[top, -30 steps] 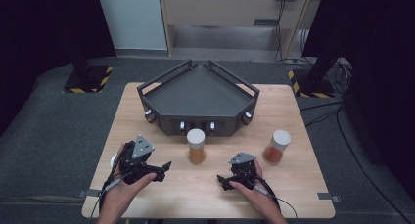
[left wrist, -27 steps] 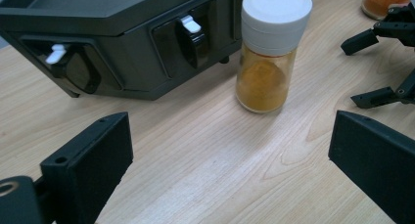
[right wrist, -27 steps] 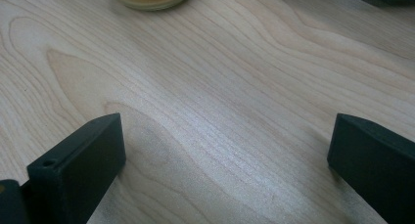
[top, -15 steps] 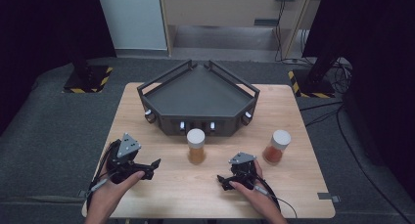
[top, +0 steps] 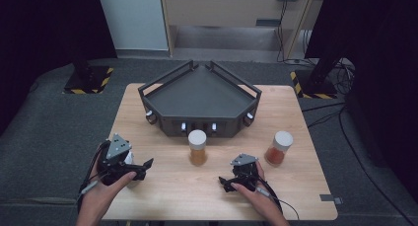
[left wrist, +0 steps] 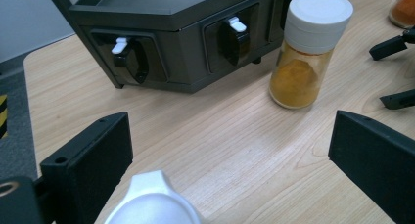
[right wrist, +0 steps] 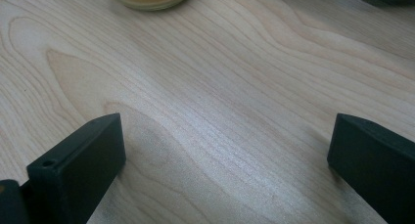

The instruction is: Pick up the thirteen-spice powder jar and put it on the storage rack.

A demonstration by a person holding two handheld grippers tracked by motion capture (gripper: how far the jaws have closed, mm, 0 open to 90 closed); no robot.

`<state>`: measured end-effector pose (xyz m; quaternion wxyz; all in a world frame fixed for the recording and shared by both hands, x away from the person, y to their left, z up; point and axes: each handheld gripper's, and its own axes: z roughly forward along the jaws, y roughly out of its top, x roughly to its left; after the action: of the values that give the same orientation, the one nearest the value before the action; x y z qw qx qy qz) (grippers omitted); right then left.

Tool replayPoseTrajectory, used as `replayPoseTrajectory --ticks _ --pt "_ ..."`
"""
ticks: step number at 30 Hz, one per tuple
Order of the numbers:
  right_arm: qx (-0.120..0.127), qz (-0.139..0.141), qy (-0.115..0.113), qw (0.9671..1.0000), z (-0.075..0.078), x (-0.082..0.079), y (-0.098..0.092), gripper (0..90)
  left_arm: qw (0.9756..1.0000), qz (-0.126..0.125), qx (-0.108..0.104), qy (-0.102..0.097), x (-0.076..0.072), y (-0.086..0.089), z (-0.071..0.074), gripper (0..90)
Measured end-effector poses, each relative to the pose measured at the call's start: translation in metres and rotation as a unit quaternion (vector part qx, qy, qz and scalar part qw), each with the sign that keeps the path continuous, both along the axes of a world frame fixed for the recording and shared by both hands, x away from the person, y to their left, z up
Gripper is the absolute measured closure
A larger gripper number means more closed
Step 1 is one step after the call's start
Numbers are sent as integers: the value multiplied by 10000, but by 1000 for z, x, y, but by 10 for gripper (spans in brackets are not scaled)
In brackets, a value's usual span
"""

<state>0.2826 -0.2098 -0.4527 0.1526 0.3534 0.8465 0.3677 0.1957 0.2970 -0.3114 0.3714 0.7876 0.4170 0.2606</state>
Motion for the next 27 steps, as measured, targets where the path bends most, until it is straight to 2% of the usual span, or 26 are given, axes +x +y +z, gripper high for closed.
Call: replayPoseTrajectory --ticks 13,27 --pt "-1 -2 -1 10000 0 0 0 8 9998 192 32 -12 -8 12 -4 13" --pt "0 -6 -1 10000 0 0 0 8 9994 343 33 93 -12 23 -15 13"
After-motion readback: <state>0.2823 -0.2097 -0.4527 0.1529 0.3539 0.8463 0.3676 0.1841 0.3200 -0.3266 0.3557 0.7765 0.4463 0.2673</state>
